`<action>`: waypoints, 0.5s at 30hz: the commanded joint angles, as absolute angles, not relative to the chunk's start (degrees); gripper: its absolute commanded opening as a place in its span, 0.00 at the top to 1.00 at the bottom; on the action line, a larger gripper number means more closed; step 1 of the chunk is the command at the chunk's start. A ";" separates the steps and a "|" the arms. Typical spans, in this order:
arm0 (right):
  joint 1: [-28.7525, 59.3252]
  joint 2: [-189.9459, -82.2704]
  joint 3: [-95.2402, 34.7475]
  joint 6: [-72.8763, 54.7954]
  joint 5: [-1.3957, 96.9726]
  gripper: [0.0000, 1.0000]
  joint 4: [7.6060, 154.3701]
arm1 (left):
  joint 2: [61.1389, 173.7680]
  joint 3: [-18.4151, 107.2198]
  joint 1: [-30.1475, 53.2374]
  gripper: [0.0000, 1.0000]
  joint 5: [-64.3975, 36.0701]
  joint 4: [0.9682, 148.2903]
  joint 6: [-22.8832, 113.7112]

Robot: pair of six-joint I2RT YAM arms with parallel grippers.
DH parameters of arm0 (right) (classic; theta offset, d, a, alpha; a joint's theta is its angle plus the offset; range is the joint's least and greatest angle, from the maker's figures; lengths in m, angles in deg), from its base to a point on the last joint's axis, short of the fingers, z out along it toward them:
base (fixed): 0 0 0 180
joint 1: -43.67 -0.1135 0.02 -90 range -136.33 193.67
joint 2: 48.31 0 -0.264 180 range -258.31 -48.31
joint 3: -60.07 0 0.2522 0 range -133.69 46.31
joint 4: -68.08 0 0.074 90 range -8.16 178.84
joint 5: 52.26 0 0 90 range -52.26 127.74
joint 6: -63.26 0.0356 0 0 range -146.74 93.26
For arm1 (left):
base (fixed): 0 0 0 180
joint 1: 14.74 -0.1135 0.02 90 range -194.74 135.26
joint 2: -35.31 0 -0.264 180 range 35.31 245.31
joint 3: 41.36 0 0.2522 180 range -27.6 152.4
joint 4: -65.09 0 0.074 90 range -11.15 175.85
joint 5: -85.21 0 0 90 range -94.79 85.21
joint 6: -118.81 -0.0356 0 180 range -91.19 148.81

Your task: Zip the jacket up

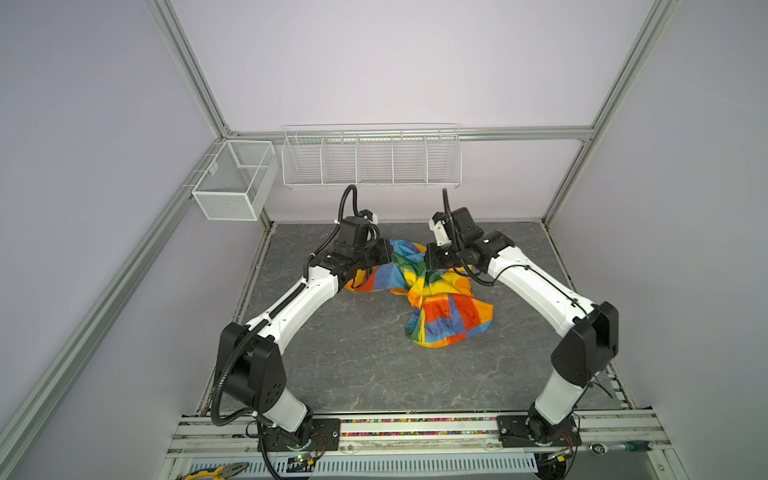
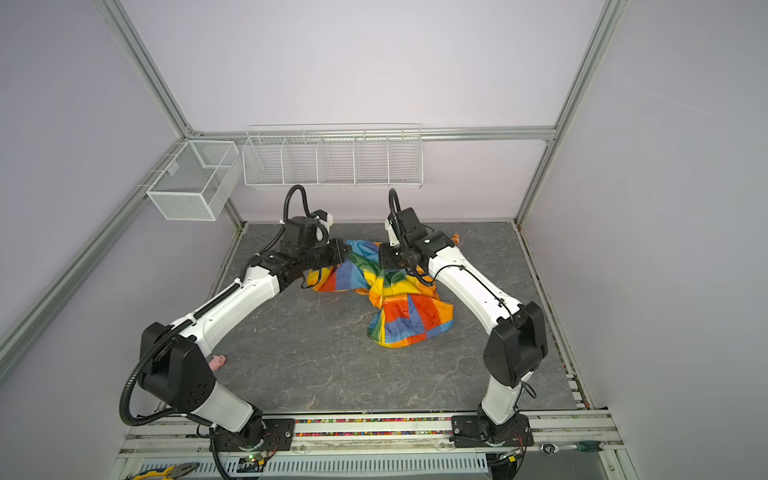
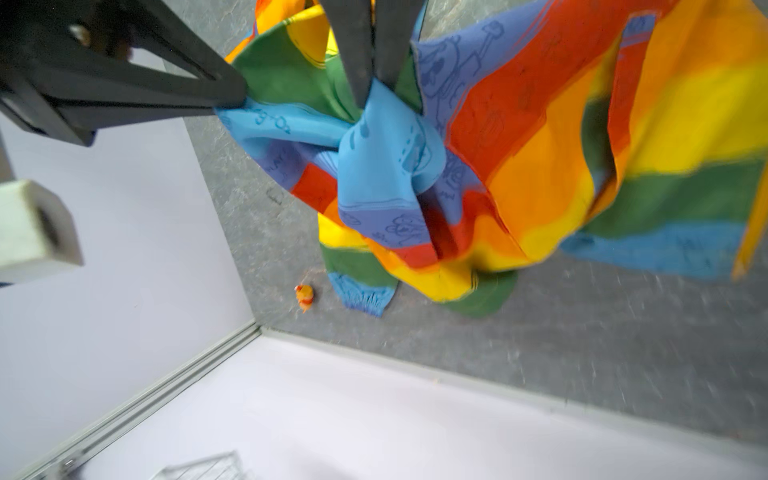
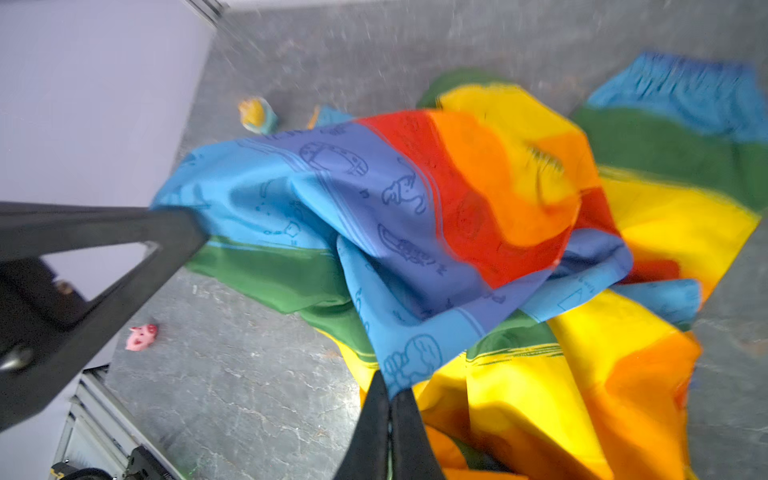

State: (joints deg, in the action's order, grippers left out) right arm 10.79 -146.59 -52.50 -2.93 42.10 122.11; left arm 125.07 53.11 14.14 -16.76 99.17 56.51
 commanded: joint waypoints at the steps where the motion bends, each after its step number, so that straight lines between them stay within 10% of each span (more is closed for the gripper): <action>1: 12.51 -141.91 -57.32 -6.59 44.15 0.93 125.02 | 122.50 60.89 13.97 1.00 -14.91 105.85 51.75; 15: 15.99 -137.02 -70.36 -10.85 49.70 0.93 126.87 | 122.32 80.37 13.95 1.00 -15.06 114.33 47.19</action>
State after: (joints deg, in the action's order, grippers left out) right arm 15.14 -138.96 -68.78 -8.81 47.95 126.31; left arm 123.89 76.95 14.14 -15.12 112.08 49.23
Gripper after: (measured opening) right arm 0.067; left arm 0.047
